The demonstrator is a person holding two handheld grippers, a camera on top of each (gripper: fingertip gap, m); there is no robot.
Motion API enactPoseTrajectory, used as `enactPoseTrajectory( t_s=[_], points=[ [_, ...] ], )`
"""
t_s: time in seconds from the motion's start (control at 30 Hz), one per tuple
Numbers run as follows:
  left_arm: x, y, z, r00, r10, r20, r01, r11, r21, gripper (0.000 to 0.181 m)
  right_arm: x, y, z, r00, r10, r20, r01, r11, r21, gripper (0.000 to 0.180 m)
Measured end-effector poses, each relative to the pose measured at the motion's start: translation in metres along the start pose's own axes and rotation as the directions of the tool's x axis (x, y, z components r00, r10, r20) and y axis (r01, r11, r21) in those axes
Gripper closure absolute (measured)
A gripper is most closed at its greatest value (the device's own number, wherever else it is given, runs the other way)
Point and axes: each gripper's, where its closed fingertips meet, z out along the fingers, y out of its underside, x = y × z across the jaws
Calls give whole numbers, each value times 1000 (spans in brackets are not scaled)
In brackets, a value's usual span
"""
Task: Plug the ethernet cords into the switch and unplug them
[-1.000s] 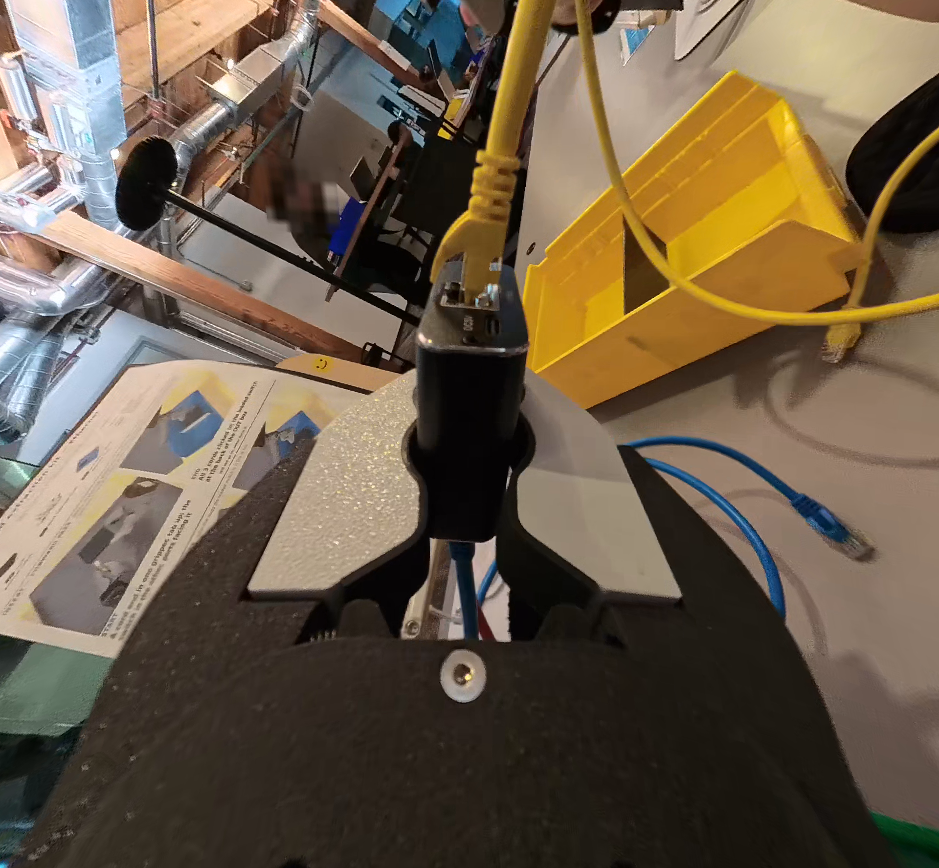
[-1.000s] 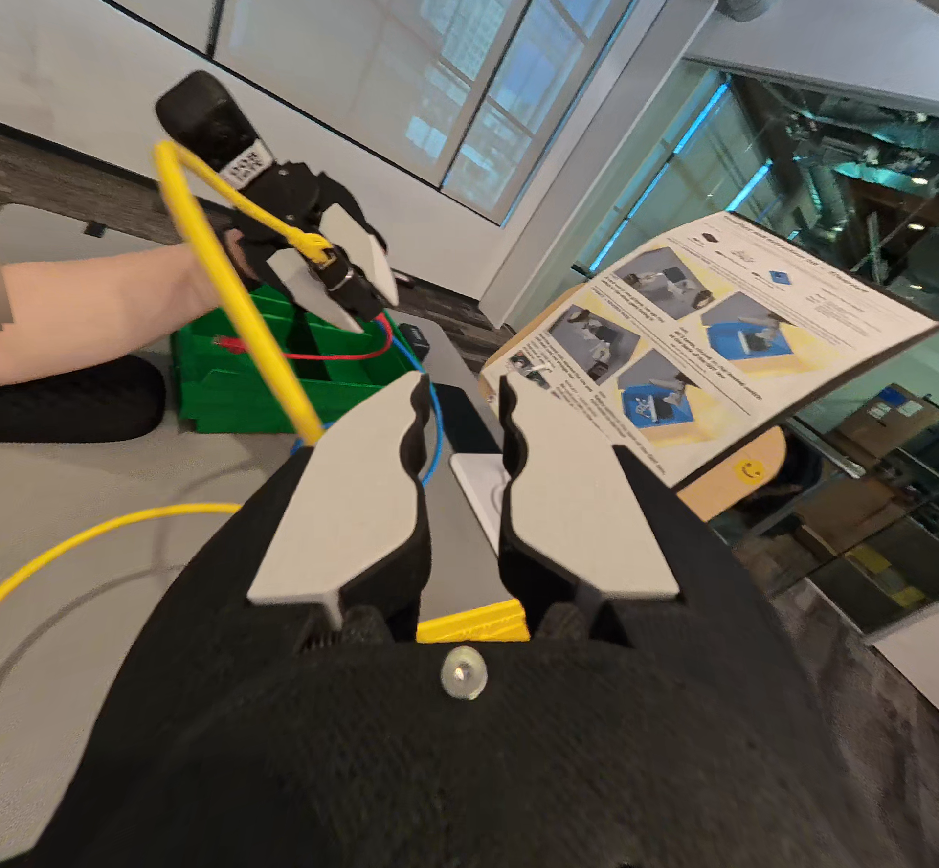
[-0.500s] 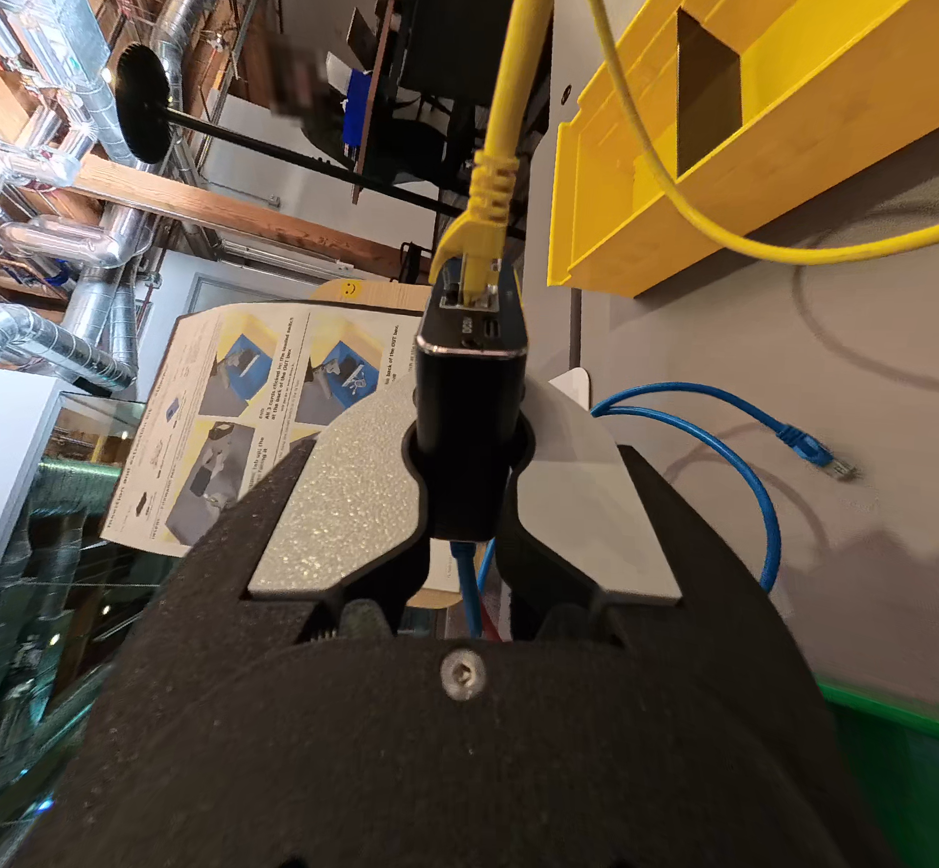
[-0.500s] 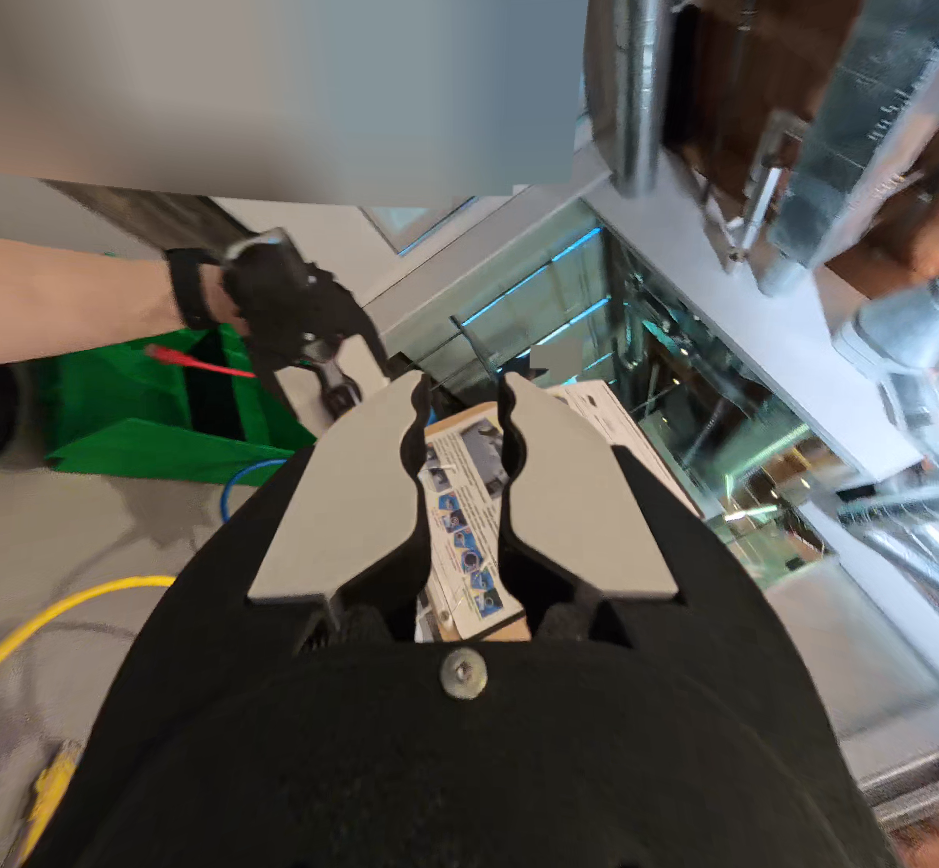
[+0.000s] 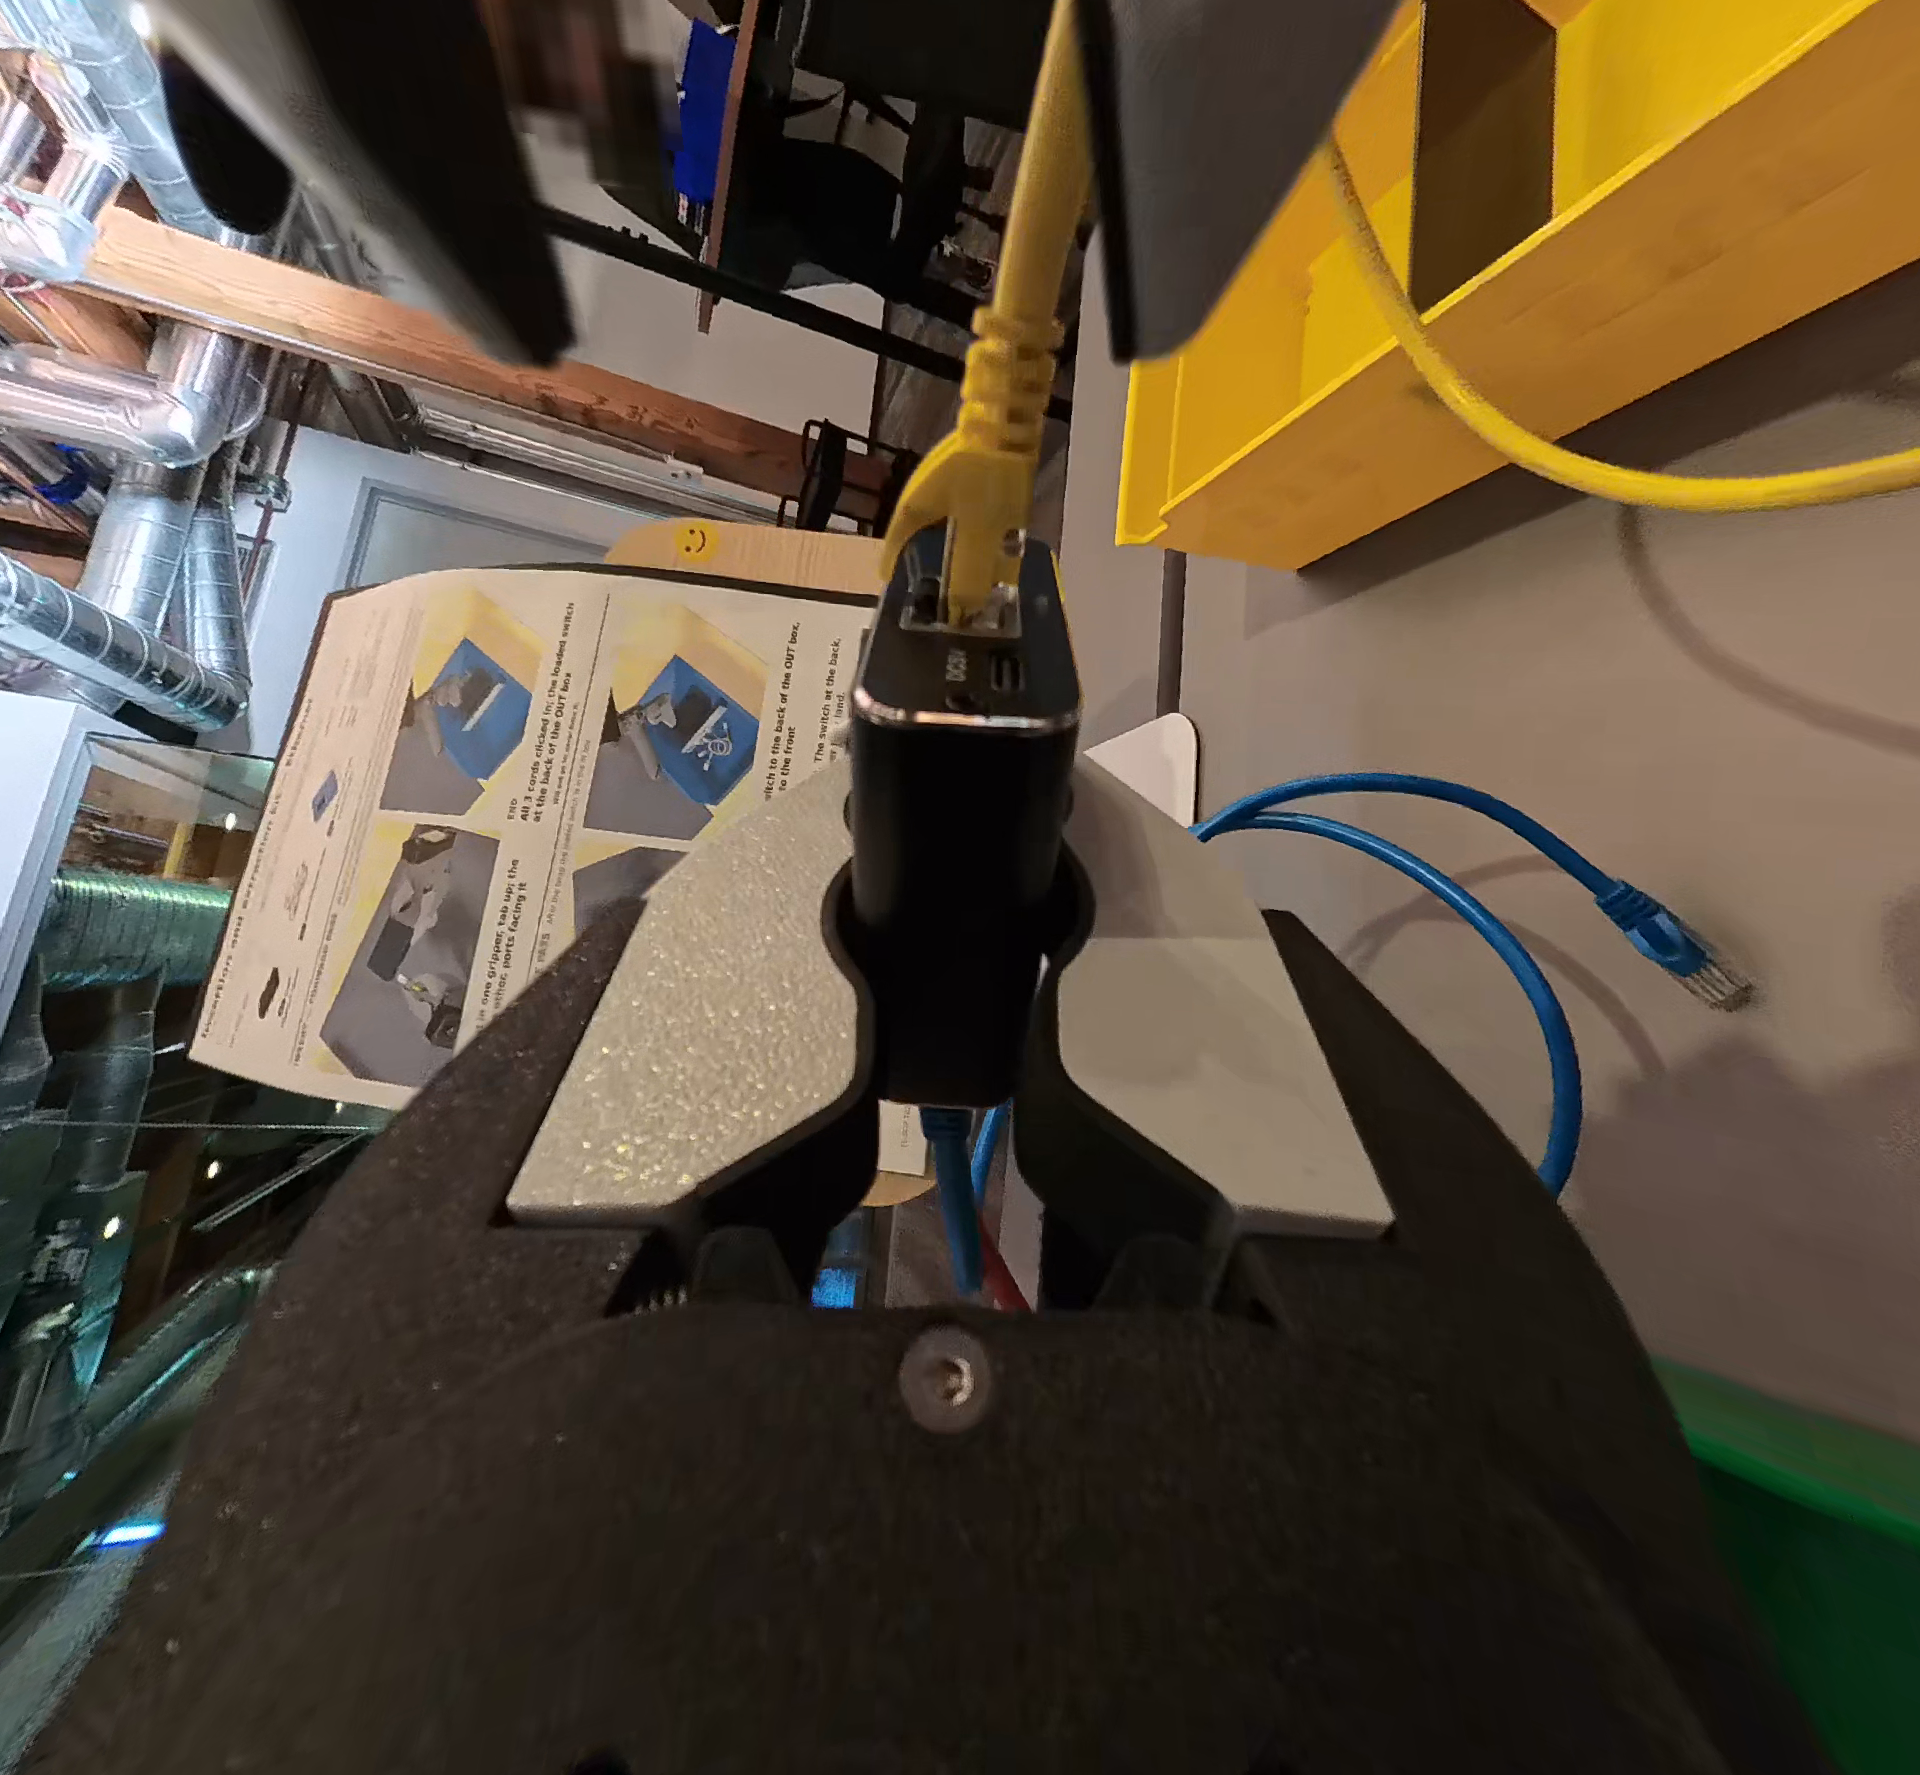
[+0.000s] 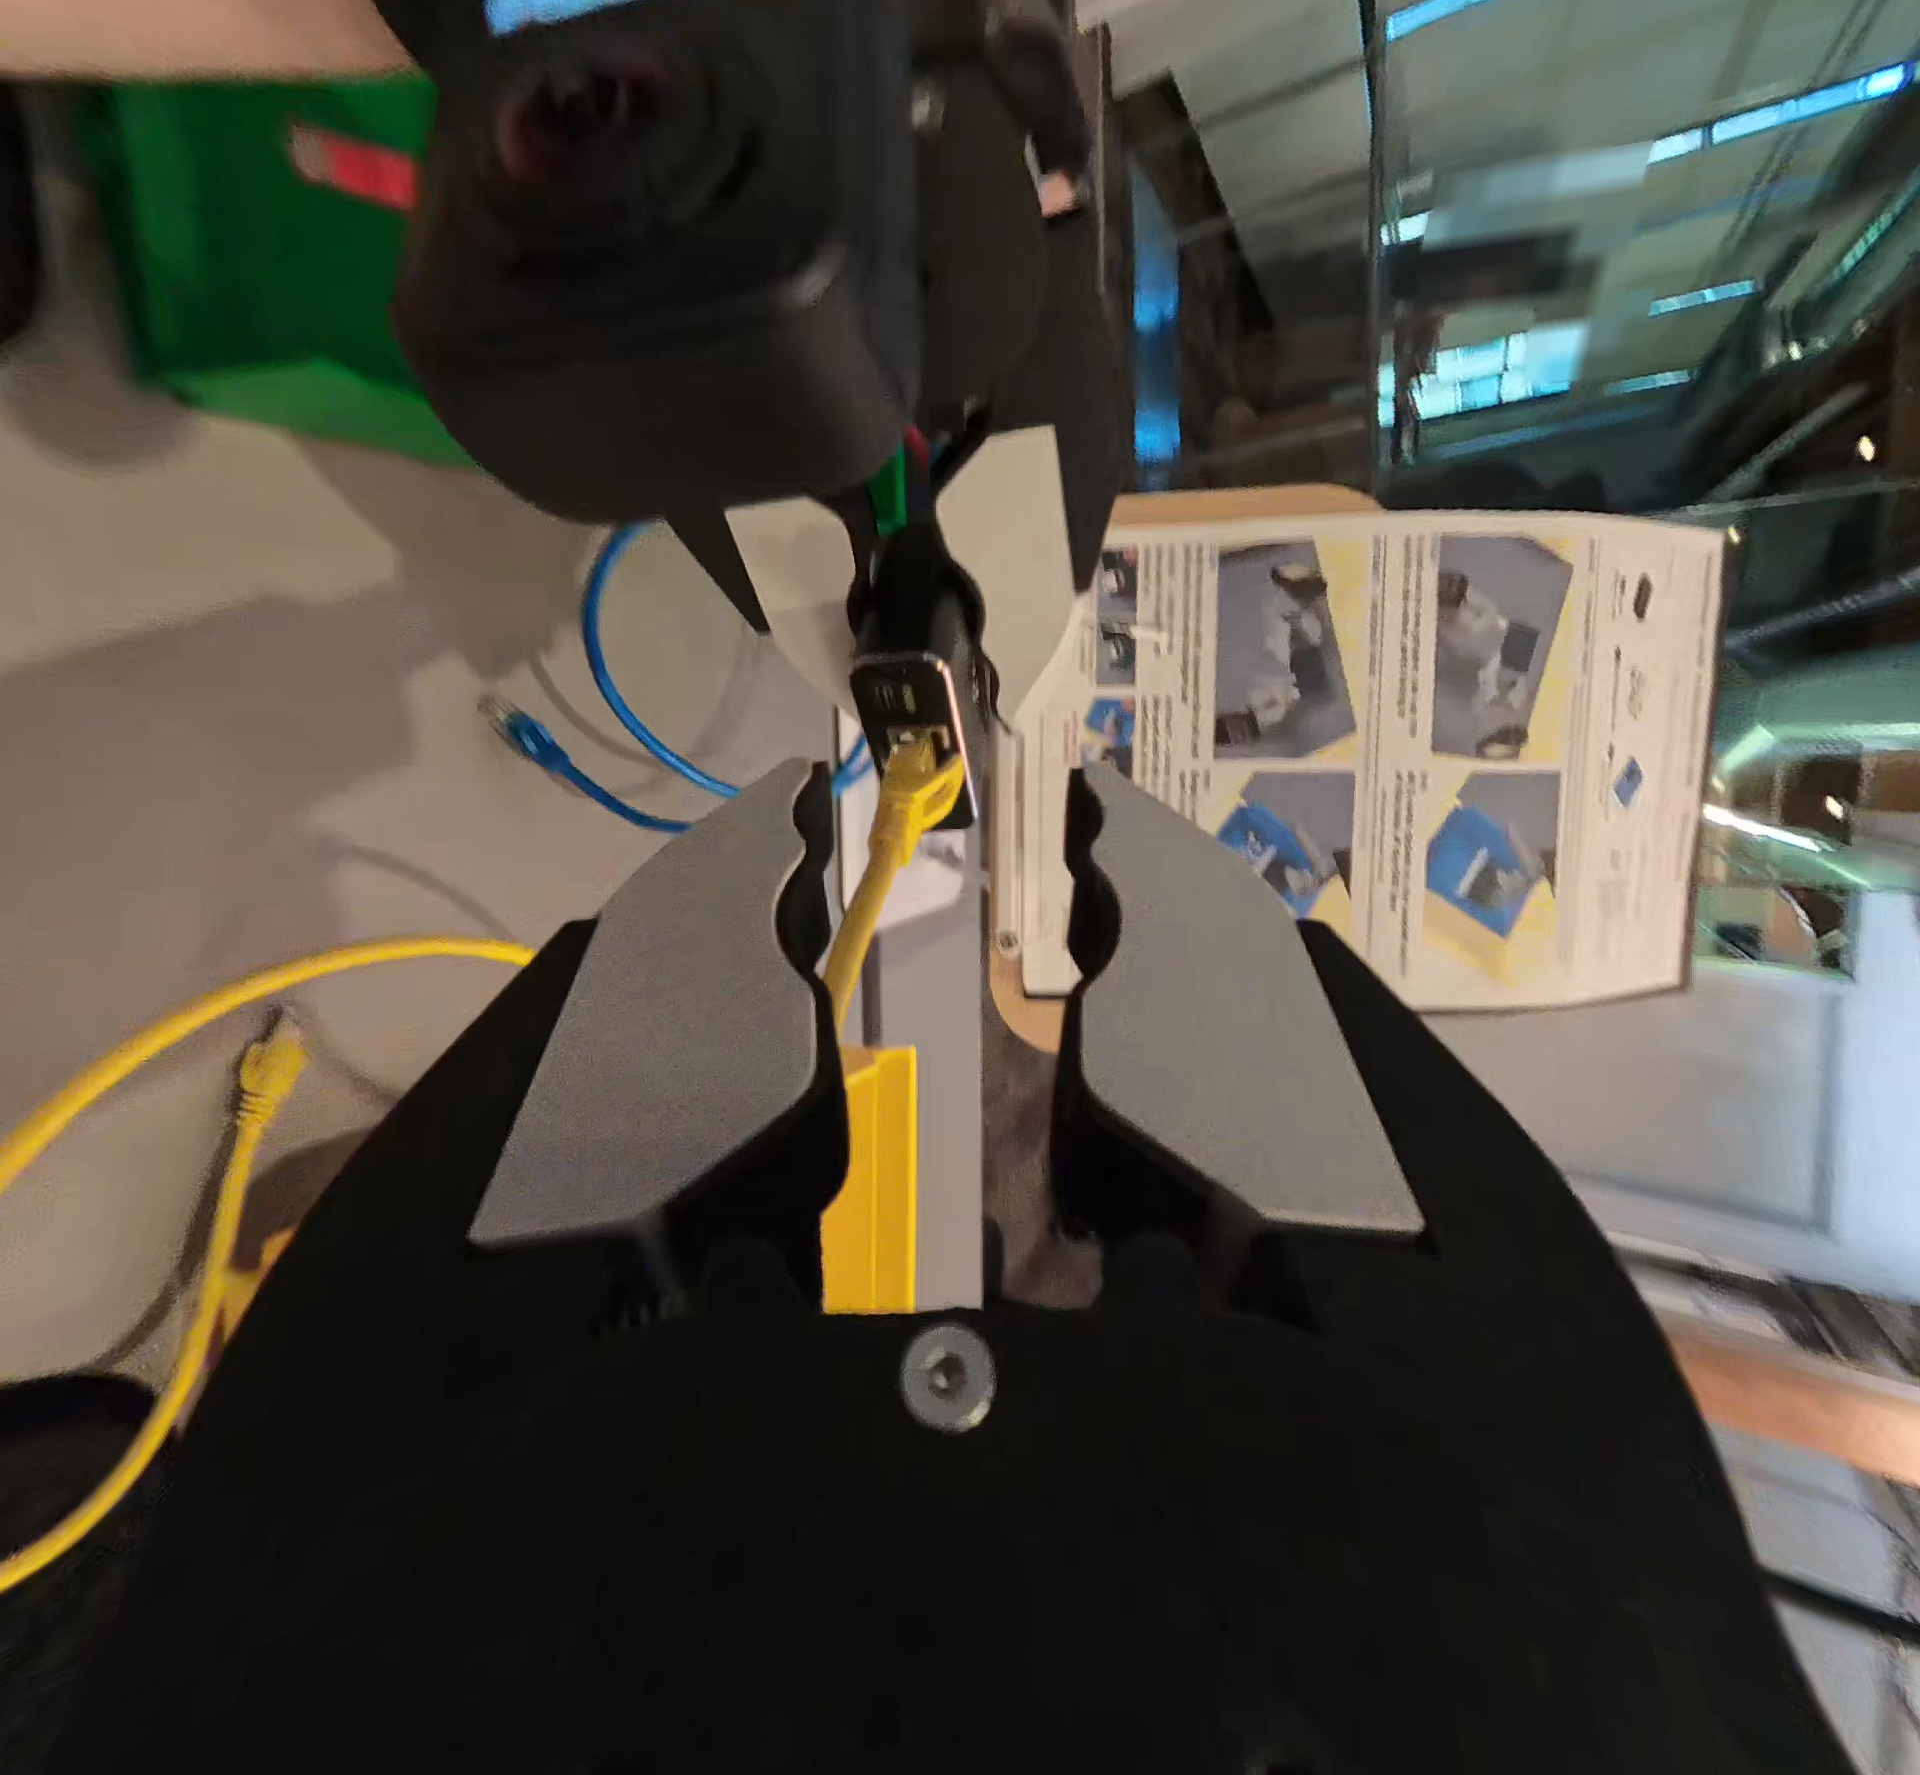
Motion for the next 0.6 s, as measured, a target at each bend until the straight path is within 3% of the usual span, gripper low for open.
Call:
enactPoseTrajectory(
  t_s=[0.13, 0.3, 0.43, 0.5, 0.6],
  points=[
    [-3, 0, -1, 999, -51, -5, 51, 999, 13, 154, 2, 14, -5, 999, 40, -28, -42, 994, -97, 135],
    [-5, 4, -2, 996, -93, -11, 94, 994, 49, 154, 22, -26, -68, 977, 212, -36, -199, 956, 215, 136],
    [-1, -12, -6, 994, -102, -42, 107, 983, 147, 153, 57, -26, -100, 982, 125, -144, -78, 952, 296, 135],
    [1, -23, -8, 993, -101, -61, 111, 977, 185, 154, 66, -25, -105, 994, 32, -107, 8, 935, 354, 136],
    [2, -41, -12, 993, -97, -73, 112, 963, 245, 154, 71, 2, -81, 999, 32, 22, -37, 947, 321, 140]
  ],
)
